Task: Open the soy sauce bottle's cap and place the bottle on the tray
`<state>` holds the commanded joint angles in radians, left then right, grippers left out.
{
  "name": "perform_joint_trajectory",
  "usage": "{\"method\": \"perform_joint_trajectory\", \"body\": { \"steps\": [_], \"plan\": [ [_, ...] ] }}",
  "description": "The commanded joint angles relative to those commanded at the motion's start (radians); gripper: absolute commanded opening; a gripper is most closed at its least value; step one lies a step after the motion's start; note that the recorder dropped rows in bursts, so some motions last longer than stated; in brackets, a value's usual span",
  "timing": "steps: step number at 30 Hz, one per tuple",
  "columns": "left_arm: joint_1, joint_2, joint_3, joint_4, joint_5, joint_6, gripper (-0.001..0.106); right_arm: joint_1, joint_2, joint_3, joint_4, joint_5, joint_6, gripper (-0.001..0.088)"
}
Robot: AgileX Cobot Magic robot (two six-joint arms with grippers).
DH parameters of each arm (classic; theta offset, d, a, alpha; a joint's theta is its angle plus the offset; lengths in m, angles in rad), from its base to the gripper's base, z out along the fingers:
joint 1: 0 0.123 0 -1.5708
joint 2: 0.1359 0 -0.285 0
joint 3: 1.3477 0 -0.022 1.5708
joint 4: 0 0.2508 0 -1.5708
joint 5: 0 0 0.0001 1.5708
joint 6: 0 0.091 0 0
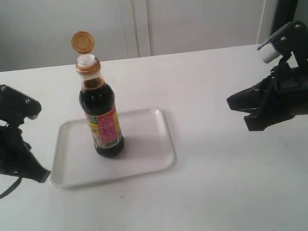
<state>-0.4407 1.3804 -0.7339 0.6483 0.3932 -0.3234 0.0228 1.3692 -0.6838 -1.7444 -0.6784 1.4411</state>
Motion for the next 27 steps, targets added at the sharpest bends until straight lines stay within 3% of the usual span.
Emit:
{"method": "perform_joint_trajectory", "body": {
  "steps": [3,7,9,11,12,14,15,17,24,27],
  "plan": [
    [0.0,-0.005,-0.059,-0.017,0.336,0.119,0.0,0.007,0.0,0.0,0.0,0.074,0.005,0.0],
    [0.0,-0.016,-0.102,-0.151,0.583,0.306,0.0,0.007,-0.002,0.0,0.0,0.237,-0.006,0.0],
    [0.0,-0.052,-0.103,-0.183,0.587,0.306,0.0,0.007,-0.019,0.0,0.0,0.421,-0.09,0.0],
    [0.0,-0.099,-0.103,-0.184,0.559,0.306,0.0,0.007,-0.038,0.0,0.0,0.709,-0.244,0.0],
    [0.0,-0.114,-0.103,-0.184,0.538,0.306,0.0,0.007,-0.041,0.0,0.0,0.916,-0.311,0.0],
    [0.0,-0.122,-0.103,-0.185,0.518,0.306,0.0,0.005,-0.034,0.0,0.007,1.215,-0.331,0.0],
    [0.0,-0.122,-0.103,-0.185,0.512,0.306,0.0,0.005,-0.031,0.0,0.062,1.303,-0.373,0.0],
    [0.0,-0.124,-0.103,-0.189,0.501,0.296,0.0,-0.012,-0.031,0.0,0.285,1.324,-0.564,0.0],
    [0.0,-0.124,-0.103,-0.291,0.561,0.296,0.0,-0.029,-0.04,-0.002,1.332,1.288,-1.304,0.0],
    [0.0,-0.124,-0.103,-0.365,0.582,0.296,0.0,-0.029,-0.068,-0.002,1.583,1.308,-1.463,0.0]
  ]
}}
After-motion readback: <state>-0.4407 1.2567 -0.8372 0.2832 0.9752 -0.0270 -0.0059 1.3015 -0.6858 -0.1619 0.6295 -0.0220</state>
